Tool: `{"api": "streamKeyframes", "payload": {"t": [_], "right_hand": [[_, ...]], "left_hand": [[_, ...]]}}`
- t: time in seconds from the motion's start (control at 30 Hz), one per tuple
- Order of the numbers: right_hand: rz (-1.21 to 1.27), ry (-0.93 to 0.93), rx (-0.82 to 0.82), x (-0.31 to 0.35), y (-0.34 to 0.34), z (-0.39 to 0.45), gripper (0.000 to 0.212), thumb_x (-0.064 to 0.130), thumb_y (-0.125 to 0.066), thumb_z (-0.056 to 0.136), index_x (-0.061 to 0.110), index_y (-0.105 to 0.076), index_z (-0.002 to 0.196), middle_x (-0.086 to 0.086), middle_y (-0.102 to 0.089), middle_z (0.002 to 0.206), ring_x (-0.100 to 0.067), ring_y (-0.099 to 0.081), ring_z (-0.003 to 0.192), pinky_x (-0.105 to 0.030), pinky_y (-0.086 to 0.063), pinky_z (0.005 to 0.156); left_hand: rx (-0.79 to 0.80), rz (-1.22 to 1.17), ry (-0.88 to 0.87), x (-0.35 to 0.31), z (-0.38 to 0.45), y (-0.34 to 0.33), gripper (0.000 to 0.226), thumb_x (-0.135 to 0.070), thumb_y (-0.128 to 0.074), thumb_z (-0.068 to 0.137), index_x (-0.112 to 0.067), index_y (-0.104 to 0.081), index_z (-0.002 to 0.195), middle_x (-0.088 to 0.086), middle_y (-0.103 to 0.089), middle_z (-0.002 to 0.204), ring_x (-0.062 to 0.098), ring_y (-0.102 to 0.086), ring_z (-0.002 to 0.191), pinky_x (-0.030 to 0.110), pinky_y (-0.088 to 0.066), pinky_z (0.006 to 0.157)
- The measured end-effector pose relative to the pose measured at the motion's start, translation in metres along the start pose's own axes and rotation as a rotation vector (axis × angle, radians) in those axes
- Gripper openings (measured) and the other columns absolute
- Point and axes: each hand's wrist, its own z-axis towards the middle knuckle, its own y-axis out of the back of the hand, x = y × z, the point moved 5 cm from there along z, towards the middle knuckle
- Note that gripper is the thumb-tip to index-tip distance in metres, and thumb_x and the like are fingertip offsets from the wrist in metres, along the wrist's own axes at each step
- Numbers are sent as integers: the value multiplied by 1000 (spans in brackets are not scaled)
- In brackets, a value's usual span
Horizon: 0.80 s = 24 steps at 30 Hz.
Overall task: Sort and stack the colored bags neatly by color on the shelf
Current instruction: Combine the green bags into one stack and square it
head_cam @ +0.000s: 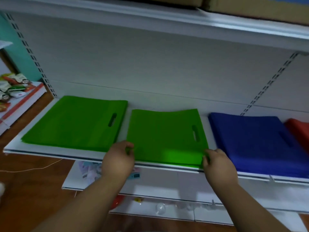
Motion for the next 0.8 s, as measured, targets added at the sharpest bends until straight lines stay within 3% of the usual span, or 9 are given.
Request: {"api": "streamKeyframes", "payload": {"t": [0.13, 0.27, 0.47, 0.53, 0.63, 0.8], "right_hand": [[-28, 11, 119, -17, -11, 1, 16, 23, -52, 94, 15, -65, 98, -5, -51, 95, -27, -57, 73, -34, -45, 59], [-24, 49, 135, -18, -10, 8, 16, 24, -51, 92, 14, -62, 96, -4, -49, 95, -26, -55, 73, -33, -42, 57], [97, 168, 94, 12, -9, 6, 20, 30, -53, 92, 17, -66, 101, -5, -58, 100, -27, -59, 80, -32, -46, 63], [116, 226, 105, 32, -11, 1, 23, 31, -53, 93, 18, -66, 107, -5, -59, 103, -26, -60, 82, -33, -47, 64], [142, 307, 155, 73, -17, -4, 30, 35, -52, 95, 21, -63, 119, -4, -59, 110, -24, -61, 86, -31, -48, 68], [149, 476, 350, 169, -43, -8, 51, 41, -50, 97, 29, -40, 146, -4, -52, 138, -23, -53, 121, -30, -43, 95]], "left_hand": [[173, 363, 43, -14, 3, -20, 27, -17, -58, 91, -25, -66, 116, 6, -60, 116, 24, -63, 93, 25, -39, 66], [136, 507, 47, -26, 1, -25, 29, -21, -51, 94, -23, -64, 120, 9, -53, 118, 28, -62, 94, 29, -48, 72], [-63, 355, -63, -18, -13, -9, 31, -16, -59, 88, -15, -66, 118, 13, -61, 106, 28, -54, 62, 29, -36, 55], [-103, 307, -111, -10, -13, 0, 30, -19, -58, 87, -14, -67, 115, 14, -63, 103, 30, -56, 63, 29, -38, 54], [-115, 227, -96, 6, -6, 16, 34, -25, -55, 90, -16, -64, 122, 12, -66, 103, 32, -61, 79, 32, -45, 61], [27, 48, 37, 52, 17, 53, 46, -27, -59, 93, -30, -49, 138, 1, -56, 55, 20, -54, 50, 28, -39, 47]]}}
